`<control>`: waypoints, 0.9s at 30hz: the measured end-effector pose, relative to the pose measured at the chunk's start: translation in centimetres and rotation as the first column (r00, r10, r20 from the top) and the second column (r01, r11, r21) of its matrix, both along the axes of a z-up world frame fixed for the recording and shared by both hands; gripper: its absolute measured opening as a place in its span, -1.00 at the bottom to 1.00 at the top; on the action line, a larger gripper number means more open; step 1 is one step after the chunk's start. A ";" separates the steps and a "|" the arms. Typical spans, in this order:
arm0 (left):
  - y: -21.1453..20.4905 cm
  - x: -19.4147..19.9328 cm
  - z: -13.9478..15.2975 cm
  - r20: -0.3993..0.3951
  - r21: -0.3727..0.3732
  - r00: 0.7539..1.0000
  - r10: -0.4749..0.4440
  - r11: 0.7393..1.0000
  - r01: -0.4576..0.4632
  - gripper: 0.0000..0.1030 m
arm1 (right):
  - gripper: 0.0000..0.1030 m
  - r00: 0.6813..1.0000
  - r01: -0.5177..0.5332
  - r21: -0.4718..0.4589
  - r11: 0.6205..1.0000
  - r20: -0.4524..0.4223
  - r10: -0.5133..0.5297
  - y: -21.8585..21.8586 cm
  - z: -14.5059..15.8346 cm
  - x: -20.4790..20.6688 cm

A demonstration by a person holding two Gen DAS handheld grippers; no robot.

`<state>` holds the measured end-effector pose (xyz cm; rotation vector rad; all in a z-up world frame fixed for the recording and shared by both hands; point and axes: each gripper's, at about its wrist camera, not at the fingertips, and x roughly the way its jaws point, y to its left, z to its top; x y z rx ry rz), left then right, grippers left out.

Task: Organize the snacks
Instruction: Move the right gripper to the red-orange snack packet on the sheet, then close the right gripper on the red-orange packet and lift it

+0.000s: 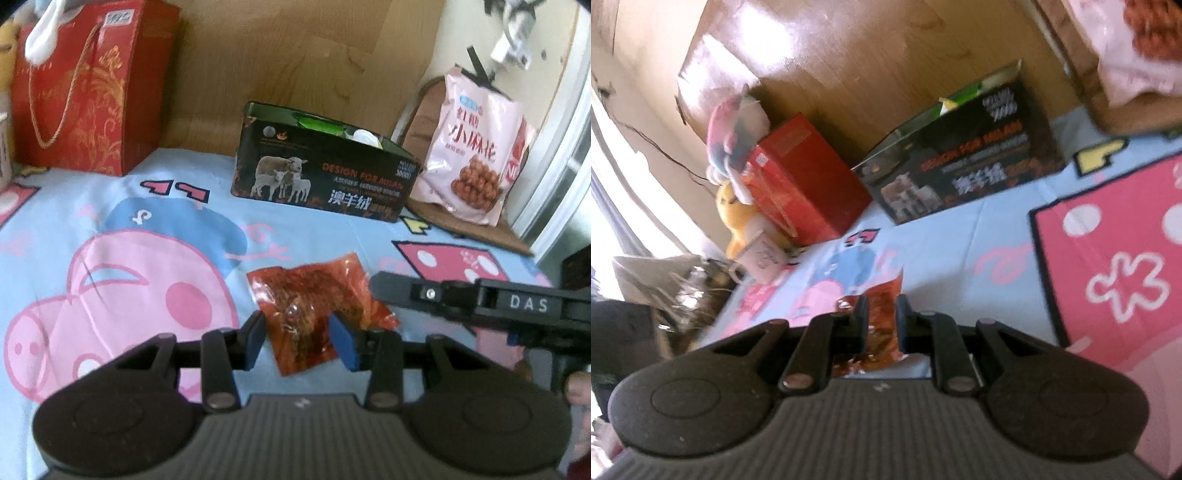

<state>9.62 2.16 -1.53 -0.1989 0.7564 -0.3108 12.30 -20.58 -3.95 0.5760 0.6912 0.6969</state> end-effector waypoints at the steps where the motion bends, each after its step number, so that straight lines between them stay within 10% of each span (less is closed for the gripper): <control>1: 0.3 0.1 0.0 -0.003 -0.019 1.000 -0.001 1.000 0.001 -0.26 | -0.63 1.000 -0.020 0.020 1.000 -0.015 0.020 0.0 -0.1 0.1; 22: 2.0 0.6 -0.3 -0.064 -0.170 0.998 -0.010 0.986 -0.001 -0.31 | -0.37 0.999 0.032 -0.136 0.990 0.018 -0.030 0.5 0.4 -2.2; 24: 1.2 0.6 -0.2 -0.042 -0.136 0.999 -0.020 0.991 0.014 -0.37 | -0.74 1.000 0.003 -0.154 0.988 -0.001 -0.003 1.2 0.3 -1.8; 27: 0.7 0.7 0.0 -0.032 -0.110 0.999 -0.016 0.994 0.013 -0.49 | -0.76 1.000 0.015 -0.149 0.989 0.002 -0.015 1.1 0.3 -1.7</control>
